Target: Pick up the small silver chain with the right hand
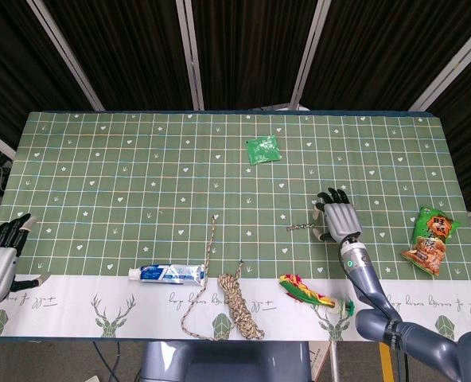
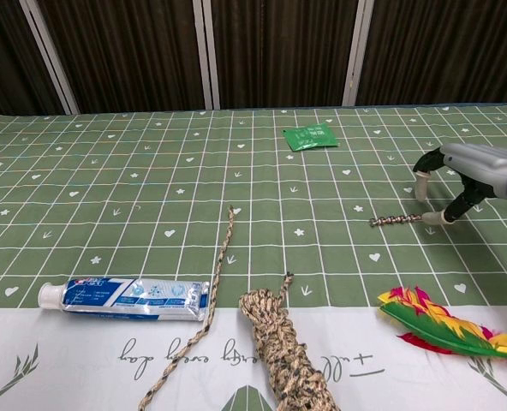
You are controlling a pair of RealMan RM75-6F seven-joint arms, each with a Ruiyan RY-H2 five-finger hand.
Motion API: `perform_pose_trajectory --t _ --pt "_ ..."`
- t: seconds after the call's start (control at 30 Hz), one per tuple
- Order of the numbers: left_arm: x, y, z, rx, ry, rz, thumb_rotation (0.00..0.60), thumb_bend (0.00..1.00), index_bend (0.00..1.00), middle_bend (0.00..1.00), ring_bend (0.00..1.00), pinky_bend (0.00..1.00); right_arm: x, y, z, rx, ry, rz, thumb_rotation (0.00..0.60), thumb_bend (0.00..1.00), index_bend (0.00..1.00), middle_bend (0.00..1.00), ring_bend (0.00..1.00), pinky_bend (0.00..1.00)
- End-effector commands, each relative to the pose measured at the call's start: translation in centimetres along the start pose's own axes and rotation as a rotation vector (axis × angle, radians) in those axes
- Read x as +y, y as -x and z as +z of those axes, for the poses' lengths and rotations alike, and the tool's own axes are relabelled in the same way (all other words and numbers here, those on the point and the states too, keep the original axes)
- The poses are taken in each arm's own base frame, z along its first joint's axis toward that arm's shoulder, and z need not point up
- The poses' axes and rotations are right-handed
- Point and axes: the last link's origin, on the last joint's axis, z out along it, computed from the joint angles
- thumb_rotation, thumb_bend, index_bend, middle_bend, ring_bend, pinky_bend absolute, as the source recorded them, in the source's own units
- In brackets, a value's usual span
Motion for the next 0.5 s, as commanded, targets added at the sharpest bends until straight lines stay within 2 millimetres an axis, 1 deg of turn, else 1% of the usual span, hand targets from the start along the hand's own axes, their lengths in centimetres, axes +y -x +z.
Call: perform_pose_trajectory --t 0.03,0.5 --pt "-0.01 0.01 0.06 -0.001 -0.001 -0.002 0.6 0.08 0.0 0.0 0.0 0.0 -0.01 0.3 0.33 -0.006 0.003 0.001 0.6 0.2 0.48 0.16 0.0 0.0" --pt "-0.07 0.07 0.3 -0.007 -0.01 -0.017 0.6 0.08 0.0 0.0 0.0 0.0 0.21 1.09 0.84 -0.027 0.015 -0.001 0.6 0.25 0.5 0.16 0.0 0.0"
